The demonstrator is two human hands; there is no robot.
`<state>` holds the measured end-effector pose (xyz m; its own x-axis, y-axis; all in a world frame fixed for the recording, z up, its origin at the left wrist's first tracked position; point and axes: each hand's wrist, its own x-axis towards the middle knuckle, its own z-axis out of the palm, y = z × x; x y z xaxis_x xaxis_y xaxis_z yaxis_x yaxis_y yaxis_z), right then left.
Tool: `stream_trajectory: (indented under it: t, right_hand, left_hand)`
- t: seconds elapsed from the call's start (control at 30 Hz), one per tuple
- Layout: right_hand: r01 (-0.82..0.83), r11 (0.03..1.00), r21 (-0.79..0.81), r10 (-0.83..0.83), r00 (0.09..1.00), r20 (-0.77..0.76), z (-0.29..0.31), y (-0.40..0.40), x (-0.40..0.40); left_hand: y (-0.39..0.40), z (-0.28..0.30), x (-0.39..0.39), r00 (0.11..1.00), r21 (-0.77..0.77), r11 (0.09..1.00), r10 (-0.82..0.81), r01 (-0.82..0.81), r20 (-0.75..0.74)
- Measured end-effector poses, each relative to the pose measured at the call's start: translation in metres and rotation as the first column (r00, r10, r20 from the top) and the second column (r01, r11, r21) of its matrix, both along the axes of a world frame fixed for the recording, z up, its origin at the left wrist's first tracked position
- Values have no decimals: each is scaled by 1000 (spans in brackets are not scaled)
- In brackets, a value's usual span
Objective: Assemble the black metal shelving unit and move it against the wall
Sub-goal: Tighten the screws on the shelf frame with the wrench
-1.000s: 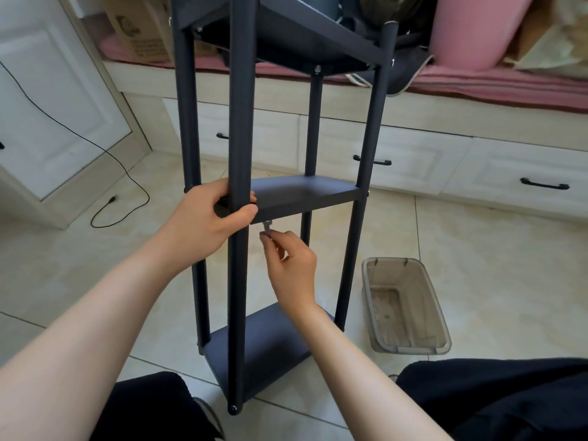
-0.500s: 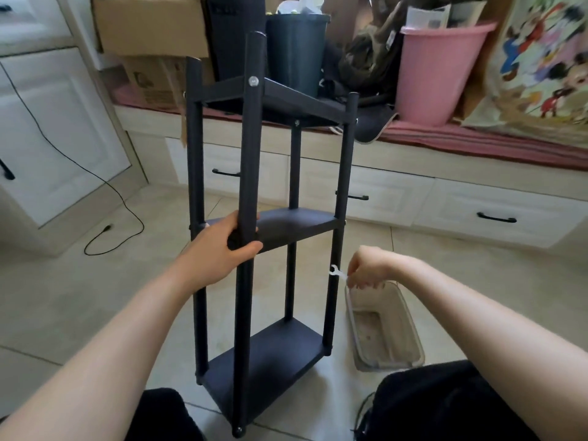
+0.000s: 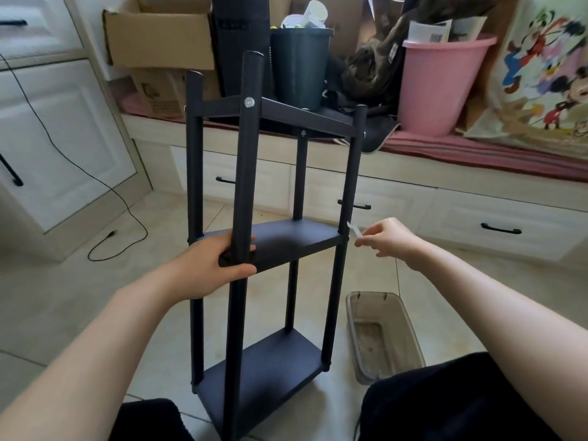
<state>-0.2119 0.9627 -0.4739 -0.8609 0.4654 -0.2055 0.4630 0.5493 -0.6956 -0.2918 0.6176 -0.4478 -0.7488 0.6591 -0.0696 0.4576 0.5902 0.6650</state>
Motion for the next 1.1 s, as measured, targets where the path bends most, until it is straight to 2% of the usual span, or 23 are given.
stream_trajectory:
  t: [0.2, 0.33, 0.5, 0.67, 0.9, 1.1]
  right_hand:
    - [97, 964, -246, -149, 968, -200, 13, 0, -13]
    - [129, 907, -402, -252, 929, -271, 21, -3, -18]
    - [125, 899, -421, -274, 909, -315, 28, -17, -18]
    - [77, 881, -468, -247, 916, -315, 32, -32, -19]
    - [105, 850, -516, -331, 868, -369, 40, -54, -18]
    - [-13, 868, -497, -291, 798, -528, 63, -74, -9]
  left_hand:
    - [-8, 5, -5, 1000, -105, 994, -4, 6, 21]
    - [-15, 3, -5, 997, -175, 982, 57, -66, -56]
    - [-16, 5, 0, 958, -96, 970, 202, -225, -205]
    - [-17, 6, -1, 893, 198, 914, 394, -355, -218]
    - [-25, -7, -16, 848, 307, 847, 499, -434, -176]
    - [-23, -21, -25, 806, 382, 762, 588, -523, -68]
